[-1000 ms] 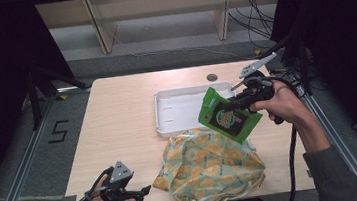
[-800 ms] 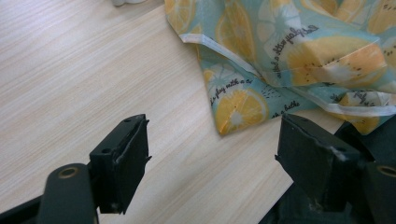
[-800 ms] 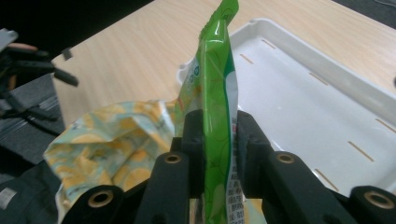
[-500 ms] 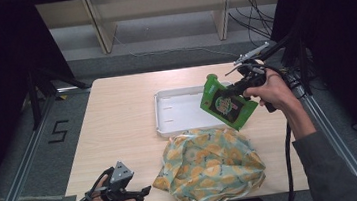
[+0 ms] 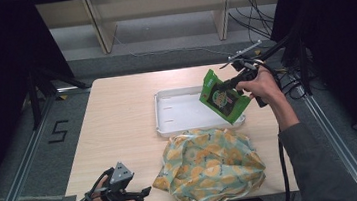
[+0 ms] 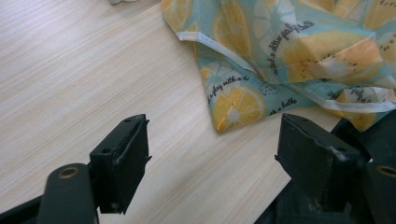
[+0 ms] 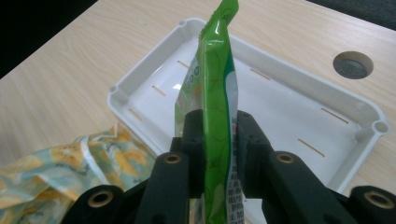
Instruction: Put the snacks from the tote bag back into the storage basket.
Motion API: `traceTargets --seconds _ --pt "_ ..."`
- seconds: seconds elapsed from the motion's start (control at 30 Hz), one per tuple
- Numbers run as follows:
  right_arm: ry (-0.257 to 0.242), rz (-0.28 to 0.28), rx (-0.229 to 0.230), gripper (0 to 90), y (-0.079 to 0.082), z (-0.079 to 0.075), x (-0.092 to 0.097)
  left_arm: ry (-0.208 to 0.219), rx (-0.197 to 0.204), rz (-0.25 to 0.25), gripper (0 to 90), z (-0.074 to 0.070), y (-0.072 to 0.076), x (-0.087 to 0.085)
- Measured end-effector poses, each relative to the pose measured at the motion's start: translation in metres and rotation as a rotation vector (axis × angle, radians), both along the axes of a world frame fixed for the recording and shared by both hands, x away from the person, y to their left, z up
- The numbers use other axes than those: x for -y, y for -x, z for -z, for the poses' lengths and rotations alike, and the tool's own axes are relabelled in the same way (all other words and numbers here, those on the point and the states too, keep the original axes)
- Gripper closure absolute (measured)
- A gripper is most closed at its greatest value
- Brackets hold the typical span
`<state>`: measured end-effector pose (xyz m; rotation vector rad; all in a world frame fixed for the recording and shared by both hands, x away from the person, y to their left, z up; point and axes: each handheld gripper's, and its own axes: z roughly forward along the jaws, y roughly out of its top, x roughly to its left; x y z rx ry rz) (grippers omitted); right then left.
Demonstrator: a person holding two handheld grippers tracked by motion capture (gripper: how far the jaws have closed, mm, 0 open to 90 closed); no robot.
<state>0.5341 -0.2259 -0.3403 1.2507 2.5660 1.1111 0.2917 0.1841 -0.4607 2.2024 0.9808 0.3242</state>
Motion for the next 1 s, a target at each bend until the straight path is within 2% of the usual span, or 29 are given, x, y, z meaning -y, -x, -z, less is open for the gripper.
traceTargets --seconds 0.07,0.1,0.17,0.2,0.23,0.27,0.33,0.37,0.4,0.5,0.53,0.57,0.6,0.67,0.7,0.73,0.77,0.8,0.83,0.87,0.93,1.0 --pt "0.009 0.0 0.012 76.9 -0.003 0.002 0.001 0.0 0.0 0.001 24.4 0.0 0.0 0.0" --pt "-0.008 0.022 0.014 76.9 -0.005 0.005 -0.002 -0.001 -0.002 -0.002 24.4 0.0 0.001 0.0" --pt "0.009 0.031 0.001 76.9 -0.009 0.006 -0.002 0.009 0.005 -0.001 24.5 0.0 0.001 -0.001" --pt "-0.006 0.048 0.009 76.9 -0.012 0.009 -0.003 0.007 0.01 -0.008 24.5 0.001 0.001 -0.001" --pt "0.013 0.041 0.005 76.9 -0.015 0.01 -0.002 -0.001 0.007 -0.007 24.5 0.001 0.001 -0.001" --pt "0.004 0.065 -0.002 76.9 -0.016 0.011 -0.004 -0.006 0.004 -0.006 24.5 0.001 0.001 -0.002" --pt "0.01 0.071 -0.003 76.9 -0.021 0.013 -0.005 0.007 0.017 -0.005 24.5 0.001 0.002 -0.003" --pt "0.017 0.064 0.007 76.9 -0.024 0.015 -0.004 0.003 0.01 -0.009 24.5 0.001 0.002 -0.003" --pt "0.012 0.083 0.0 76.9 -0.025 0.016 -0.006 0.004 0.005 -0.01 24.5 0.001 0.002 -0.004" --pt "0.036 0.102 0.016 76.9 -0.034 0.021 -0.008 0.007 0.005 -0.014 24.5 0.001 0.003 -0.004" --pt "0.035 0.117 -0.003 76.9 -0.035 0.022 -0.009 -0.001 0.009 -0.005 24.5 0.001 0.003 -0.004" --pt "0.019 0.143 -0.002 76.9 -0.037 0.026 -0.012 -0.005 0.01 0.0 24.5 0.001 0.003 -0.004" --pt "0.04 0.136 -0.012 76.9 -0.039 0.026 -0.012 0.0 0.007 -0.003 24.5 0.002 0.003 -0.004" --pt "0.042 0.155 -0.008 76.9 -0.044 0.03 -0.015 0.01 0.001 -0.004 24.5 0.002 0.004 -0.003" --pt "0.064 0.17 -0.017 76.9 -0.046 0.031 -0.017 0.0 -0.001 0.006 24.5 0.002 0.004 -0.003" --pt "0.062 0.179 -0.033 76.9 -0.047 0.031 -0.019 0.003 0.0 0.002 24.5 0.002 0.004 -0.003" --pt "0.078 0.17 -0.009 76.9 -0.051 0.032 -0.019 0.001 0.0 0.003 24.5 0.002 0.004 -0.003" --pt "0.073 0.186 -0.027 76.9 -0.052 0.032 -0.022 0.001 0.001 0.008 24.5 0.003 0.004 -0.003" --pt "0.085 0.185 0.001 76.9 -0.056 0.035 -0.023 -0.005 -0.003 0.005 24.5 0.002 0.004 -0.003" --pt "0.072 0.203 -0.031 76.9 -0.058 0.034 -0.025 -0.011 0.001 0.013 24.5 0.003 0.004 -0.003" --pt "0.096 0.218 -0.016 76.9 -0.064 0.035 -0.026 -0.002 -0.004 0.0 24.5 0.004 0.005 -0.001" --pt "0.084 0.228 -0.017 76.9 -0.067 0.038 -0.027 -0.005 -0.003 0.012 24.5 0.003 0.005 -0.001"
